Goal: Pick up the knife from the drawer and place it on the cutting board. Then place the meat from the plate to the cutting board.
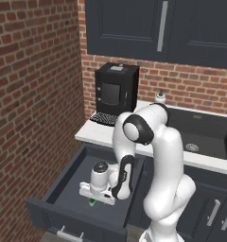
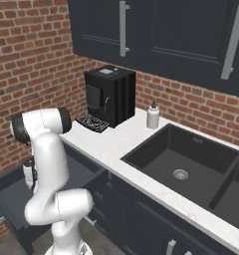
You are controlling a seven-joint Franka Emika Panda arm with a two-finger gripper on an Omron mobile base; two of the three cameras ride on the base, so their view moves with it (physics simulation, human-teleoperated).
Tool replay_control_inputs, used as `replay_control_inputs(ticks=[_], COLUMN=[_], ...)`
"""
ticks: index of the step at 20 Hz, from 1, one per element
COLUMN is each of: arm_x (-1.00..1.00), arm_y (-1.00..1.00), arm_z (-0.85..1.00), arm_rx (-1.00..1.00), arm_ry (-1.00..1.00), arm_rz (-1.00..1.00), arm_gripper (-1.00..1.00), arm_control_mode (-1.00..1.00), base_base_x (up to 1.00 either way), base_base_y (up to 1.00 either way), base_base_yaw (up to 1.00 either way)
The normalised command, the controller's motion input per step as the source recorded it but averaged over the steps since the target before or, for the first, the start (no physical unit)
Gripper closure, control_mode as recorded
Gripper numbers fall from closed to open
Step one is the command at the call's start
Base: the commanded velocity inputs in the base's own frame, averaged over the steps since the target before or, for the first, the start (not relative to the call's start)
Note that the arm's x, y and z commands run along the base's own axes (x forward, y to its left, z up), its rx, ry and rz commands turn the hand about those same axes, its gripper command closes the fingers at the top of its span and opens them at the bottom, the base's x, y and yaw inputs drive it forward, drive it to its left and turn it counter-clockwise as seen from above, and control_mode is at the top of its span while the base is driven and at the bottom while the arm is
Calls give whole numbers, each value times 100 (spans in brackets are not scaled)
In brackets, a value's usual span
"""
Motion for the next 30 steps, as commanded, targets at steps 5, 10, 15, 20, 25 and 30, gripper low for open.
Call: replay_control_inputs(ticks=[5, 10, 15, 20, 25, 30], arm_x=[27, 7, 10, 24, 41, 36], arm_y=[11, 13, 9, 4, 11, 22], arm_z=[1, 22, 24, 8, 0, -4], arm_rx=[0, 0, 0, 0, -5, -11], arm_ry=[3, 0, 0, 0, 5, 12], arm_rz=[0, 0, 0, 0, 0, 0], arm_gripper=[-100, -100, -100, -100, -100, -100], arm_control_mode=[-100, -100, -100, -100, -100, -100], base_base_x=[0, 0, 0, 0, 0, 0], base_base_y=[0, 0, 0, 0, 0, 0], base_base_yaw=[0, 0, 0, 0, 0, 0])
